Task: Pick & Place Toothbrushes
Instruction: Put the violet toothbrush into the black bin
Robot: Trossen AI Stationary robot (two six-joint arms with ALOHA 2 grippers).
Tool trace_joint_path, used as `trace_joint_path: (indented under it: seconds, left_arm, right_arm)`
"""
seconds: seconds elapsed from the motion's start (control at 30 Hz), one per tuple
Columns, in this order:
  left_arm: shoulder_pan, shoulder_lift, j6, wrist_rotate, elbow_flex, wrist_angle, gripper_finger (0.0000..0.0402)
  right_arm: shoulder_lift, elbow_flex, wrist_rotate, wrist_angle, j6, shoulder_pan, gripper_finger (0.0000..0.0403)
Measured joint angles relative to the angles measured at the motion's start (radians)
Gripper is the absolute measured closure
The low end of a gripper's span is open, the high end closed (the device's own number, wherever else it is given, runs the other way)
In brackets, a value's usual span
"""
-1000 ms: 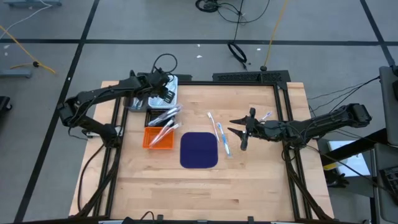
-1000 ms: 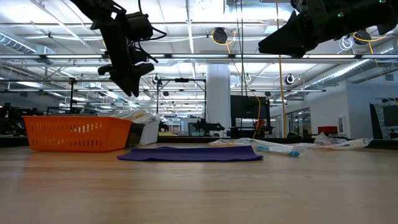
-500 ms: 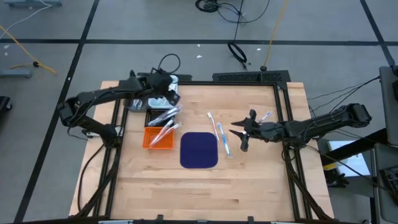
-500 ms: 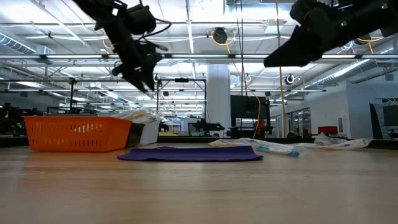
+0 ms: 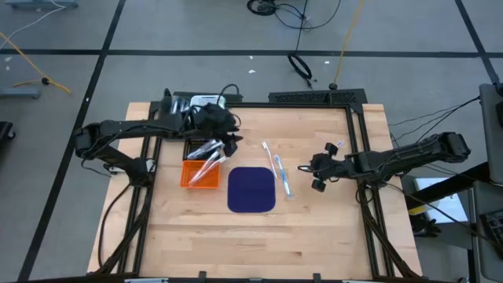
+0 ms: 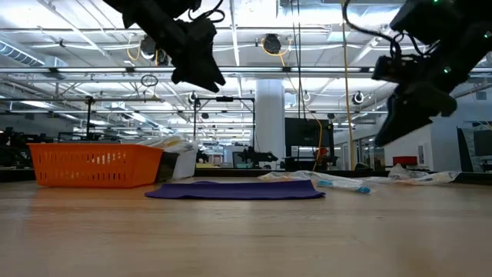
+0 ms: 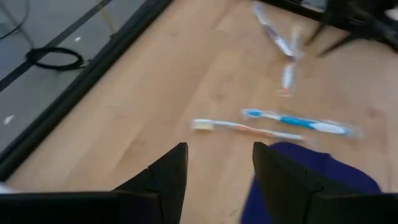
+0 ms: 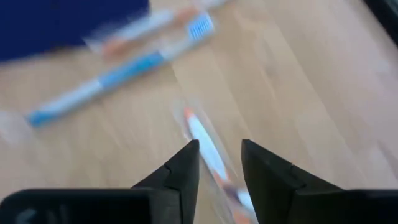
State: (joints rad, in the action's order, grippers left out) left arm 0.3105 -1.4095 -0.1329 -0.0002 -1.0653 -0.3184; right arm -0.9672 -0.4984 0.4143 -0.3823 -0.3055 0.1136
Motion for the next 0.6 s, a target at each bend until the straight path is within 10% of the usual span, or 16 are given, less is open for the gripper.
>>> trace_joint_path:
  seconds: [0.6]
  left_arm:
    - [-0.099, -0.073, 0.026, -0.006, -0.002, 0.147, 0.0220]
  right_arm:
    - [0.000, -0.001, -0.131, -0.201, 0.053, -0.155, 0.0310]
